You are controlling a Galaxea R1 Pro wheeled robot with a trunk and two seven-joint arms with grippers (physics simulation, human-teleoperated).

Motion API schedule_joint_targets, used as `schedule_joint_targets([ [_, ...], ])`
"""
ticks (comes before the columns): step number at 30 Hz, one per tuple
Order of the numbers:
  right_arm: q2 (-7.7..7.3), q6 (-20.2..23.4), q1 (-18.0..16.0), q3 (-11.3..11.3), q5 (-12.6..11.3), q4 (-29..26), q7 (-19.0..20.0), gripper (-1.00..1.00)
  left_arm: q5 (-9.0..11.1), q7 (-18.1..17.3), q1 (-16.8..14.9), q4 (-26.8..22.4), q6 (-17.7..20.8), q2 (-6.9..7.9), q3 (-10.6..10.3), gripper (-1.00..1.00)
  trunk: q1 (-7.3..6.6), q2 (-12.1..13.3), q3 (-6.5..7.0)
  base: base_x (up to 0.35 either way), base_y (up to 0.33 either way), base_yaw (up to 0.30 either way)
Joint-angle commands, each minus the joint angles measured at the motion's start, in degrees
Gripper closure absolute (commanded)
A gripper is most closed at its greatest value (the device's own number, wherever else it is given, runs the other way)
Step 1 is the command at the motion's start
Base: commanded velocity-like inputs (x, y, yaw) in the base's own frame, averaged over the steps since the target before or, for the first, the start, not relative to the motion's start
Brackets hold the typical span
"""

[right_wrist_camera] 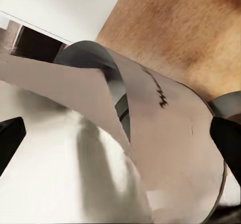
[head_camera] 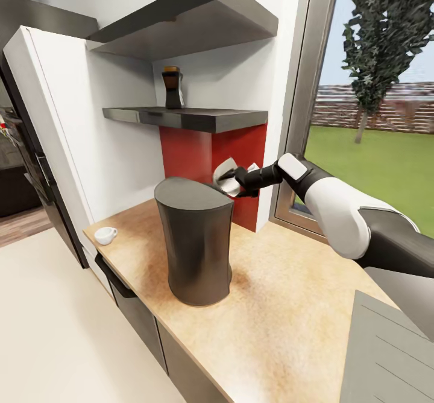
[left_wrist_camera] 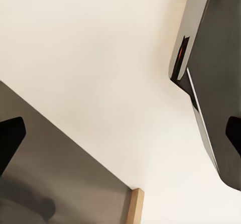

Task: Set up a coffee station on the kitchen countertop: keep the coffee maker on the countertop, move the bottle of coffee from the kitchen shelf to the counter next to the coffee maker, place a paper coffee filter on top of the coffee maker, put the saucer next to the coffee maker with the coffee cup on the saucer, and place the electric kettle next to the coffee maker.

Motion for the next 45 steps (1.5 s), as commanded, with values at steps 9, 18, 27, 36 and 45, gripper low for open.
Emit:
schedule_joint_targets([
  [9, 0.18, 0.18, -0.05, -0.40, 0.54, -0.11, 0.27, -1.00, 0.57, 0.13, -0.05, -0.02, 0.13, 0.00, 0.08, -1.00, 0.04, -0.13, -0.13, 0.000, 0.000, 0.000],
  [18, 0.19, 0.18, -0.05, -0.40, 0.54, -0.13, 0.28, -1.00, 0.57, 0.13, -0.05, -0.02, 0.10, 0.00, 0.08, -1.00, 0.04, -0.13, -0.13, 0.000, 0.000, 0.000],
  [27, 0.28, 0.18, -0.05, -0.40, 0.35, -0.48, 0.28, -1.00, 0.57, 0.13, -0.05, -0.02, 0.10, 0.00, 0.04, -1.00, 0.04, -0.13, -0.13, 0.000, 0.000, 0.000],
  [36, 0.45, 0.03, -0.05, -0.40, 0.19, -1.15, 0.28, -1.00, 0.57, 0.13, -0.05, -0.02, -0.07, 0.00, 0.08, -1.00, 0.04, -0.13, -0.13, 0.000, 0.000, 0.000],
  [45, 0.54, 0.00, -0.05, -0.48, 0.14, -7.51, 0.35, -1.00, 0.57, 0.13, -0.05, -0.02, -0.31, 0.00, 0.01, -1.00, 0.04, -0.13, -0.13, 0.000, 0.000, 0.000],
])
